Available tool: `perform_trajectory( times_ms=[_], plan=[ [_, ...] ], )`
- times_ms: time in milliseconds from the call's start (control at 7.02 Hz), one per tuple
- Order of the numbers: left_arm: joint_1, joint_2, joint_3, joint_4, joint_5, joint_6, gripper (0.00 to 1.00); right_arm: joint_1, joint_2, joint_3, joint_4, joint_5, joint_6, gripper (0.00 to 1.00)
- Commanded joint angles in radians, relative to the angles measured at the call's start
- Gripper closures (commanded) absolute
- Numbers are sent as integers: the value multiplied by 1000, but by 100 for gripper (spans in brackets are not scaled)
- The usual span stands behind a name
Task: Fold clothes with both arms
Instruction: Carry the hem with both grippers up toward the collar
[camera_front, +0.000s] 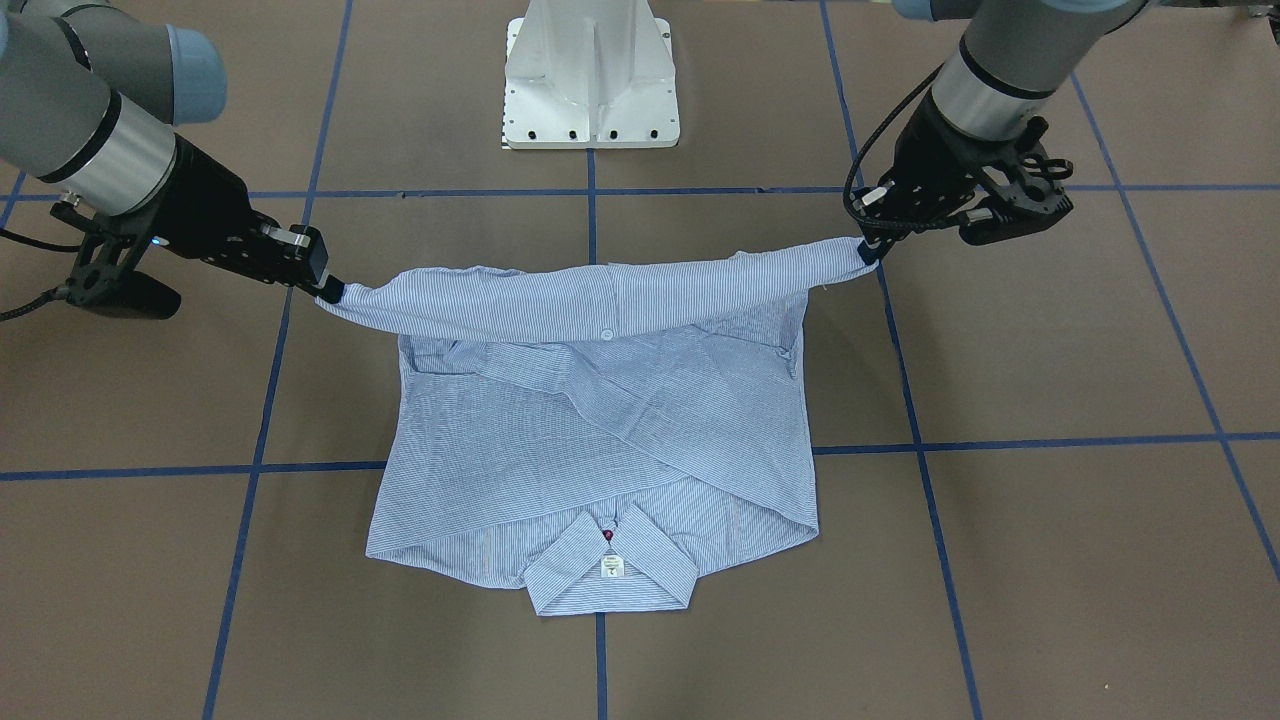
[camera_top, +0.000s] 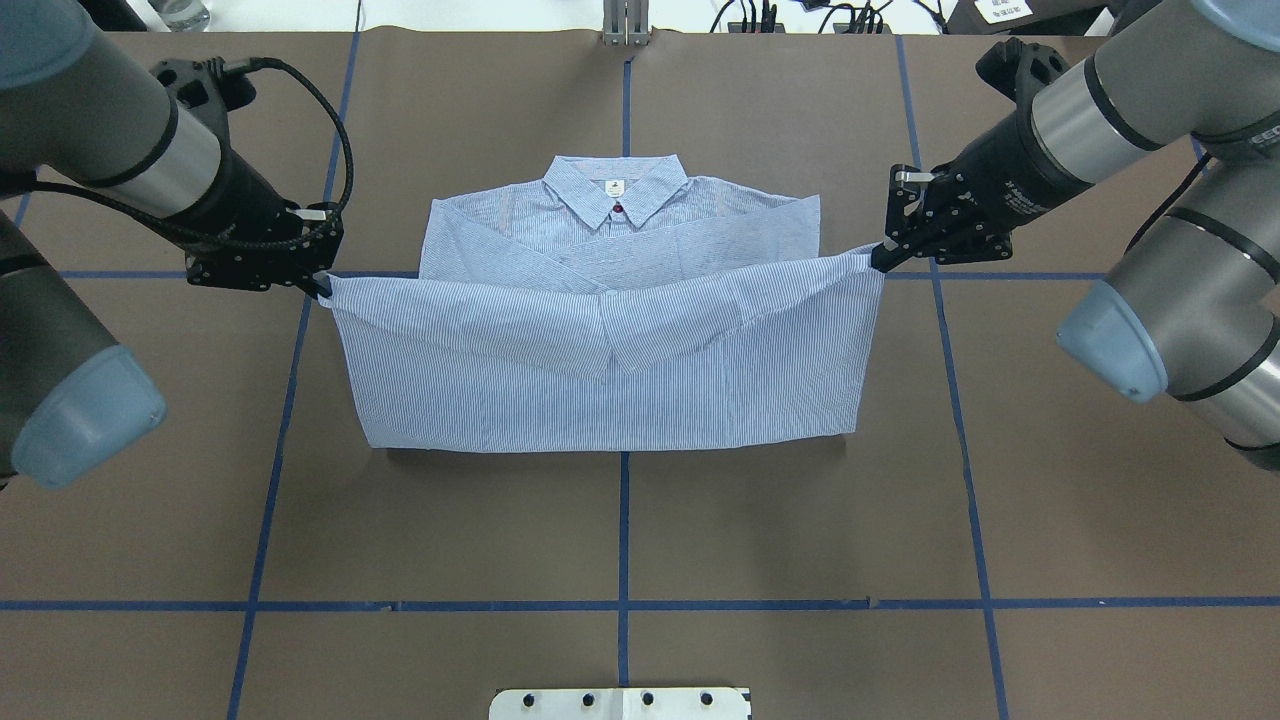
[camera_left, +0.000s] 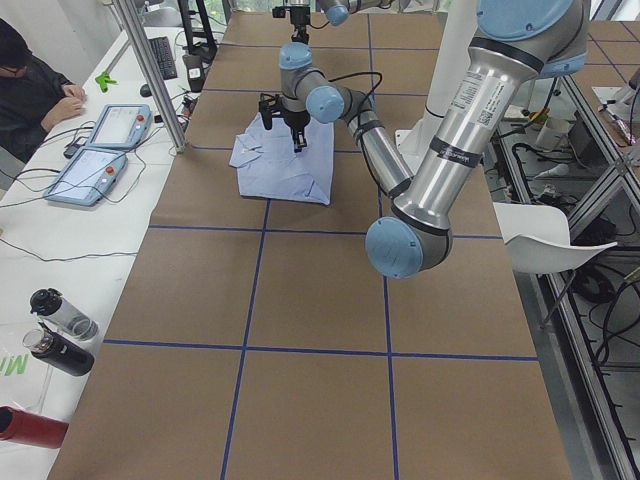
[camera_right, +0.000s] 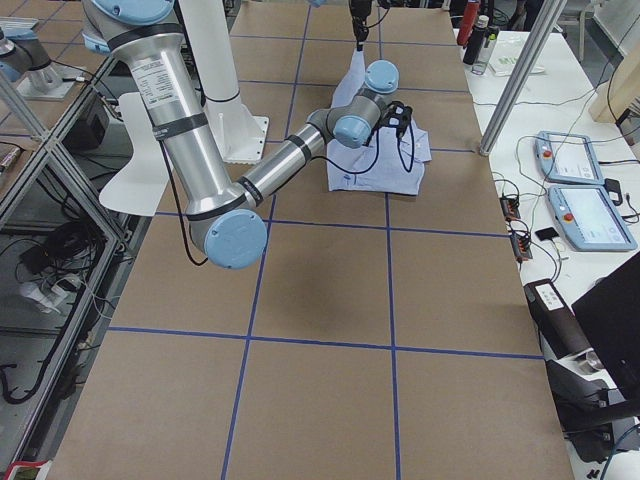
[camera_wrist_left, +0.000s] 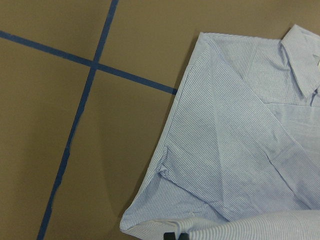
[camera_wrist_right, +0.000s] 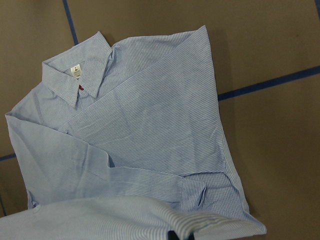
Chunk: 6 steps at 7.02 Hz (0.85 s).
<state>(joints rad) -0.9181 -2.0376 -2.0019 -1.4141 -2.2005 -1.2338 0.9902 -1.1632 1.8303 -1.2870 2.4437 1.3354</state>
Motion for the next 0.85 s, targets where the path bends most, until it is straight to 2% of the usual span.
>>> perform_trajectory(
  times_ms=[0, 142, 285, 570, 712],
  plan=[
    [-15, -36, 198, -204, -8, 10, 100, 13, 34, -83, 0, 0, -48, 100],
    [-15, -44, 289, -318, -8, 5, 100, 13, 58, -124, 0, -2, -50, 100],
    [-15, -70, 345, -363, -8, 2, 100, 13, 95, -170, 0, -2, -48, 100],
    [-15, -104, 394, -377, -7, 0, 100, 11, 161, -274, 2, -9, -53, 100],
    [-15, -104, 447, -453, -7, -3, 100, 11, 181, -313, 2, -9, -53, 100]
  ],
)
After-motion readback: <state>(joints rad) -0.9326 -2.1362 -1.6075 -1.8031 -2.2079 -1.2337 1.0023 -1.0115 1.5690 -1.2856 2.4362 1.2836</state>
